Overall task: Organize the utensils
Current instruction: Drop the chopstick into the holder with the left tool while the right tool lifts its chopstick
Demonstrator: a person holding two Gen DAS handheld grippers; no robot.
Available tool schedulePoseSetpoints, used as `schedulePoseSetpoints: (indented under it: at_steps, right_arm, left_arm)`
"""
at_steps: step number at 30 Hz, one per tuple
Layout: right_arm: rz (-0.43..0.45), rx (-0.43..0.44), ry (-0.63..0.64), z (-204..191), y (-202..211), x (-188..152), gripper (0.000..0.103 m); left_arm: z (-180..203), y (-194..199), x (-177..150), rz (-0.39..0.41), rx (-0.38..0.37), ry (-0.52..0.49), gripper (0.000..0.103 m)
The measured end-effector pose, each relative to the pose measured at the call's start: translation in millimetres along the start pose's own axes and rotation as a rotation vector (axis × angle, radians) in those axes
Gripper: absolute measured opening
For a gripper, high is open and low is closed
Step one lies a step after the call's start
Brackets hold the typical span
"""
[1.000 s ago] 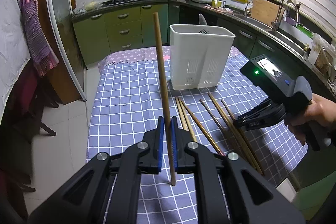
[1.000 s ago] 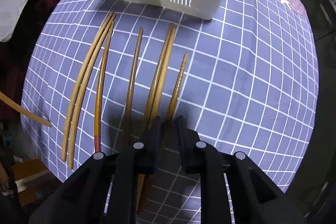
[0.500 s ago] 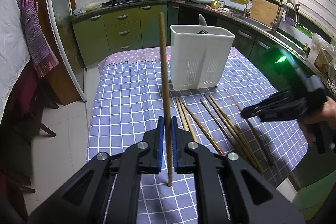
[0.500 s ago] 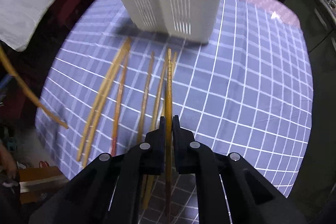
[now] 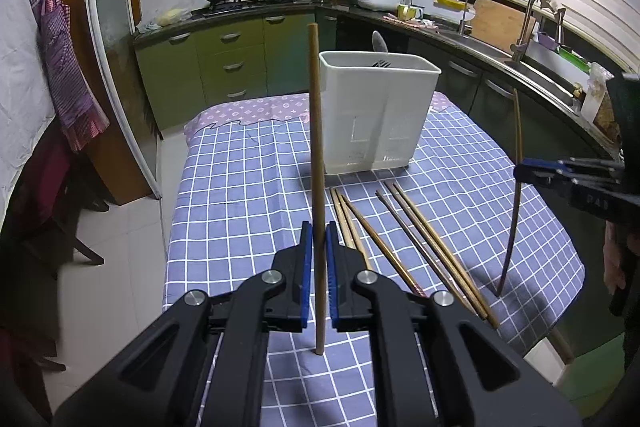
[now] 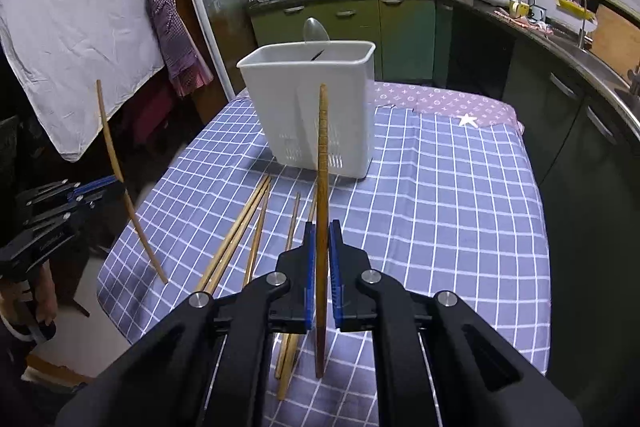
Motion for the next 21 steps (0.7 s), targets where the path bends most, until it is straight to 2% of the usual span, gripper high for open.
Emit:
schedulePoseSetpoints:
  at_steps: [4, 10, 21]
  right_arm:
    - [0.004, 0.006, -0.033, 4, 4, -7, 0.007]
    - [0.044, 0.017, -0.053, 8, 15, 0, 0.007]
    - [0.034, 0.036, -0.057, 5, 11, 3, 0.007]
  left_arm:
    - [2, 3, 2, 0.011, -0.004, -0.004, 0.007]
    - [7, 6, 9, 0.022, -0.020, -0.009, 0.007]
    - [12, -2, 25, 0.027, -0.044, -0.008, 0.007]
Point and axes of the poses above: each gripper's, at about its wrist camera, not at the fingertips, and y roughly against the way its jaws point, z to its right, x to its top, the point moved 5 cm from there along -y, roughly the way its jaws point, and after that the axes turned 12 degrees about z, right-handed, at the moved point
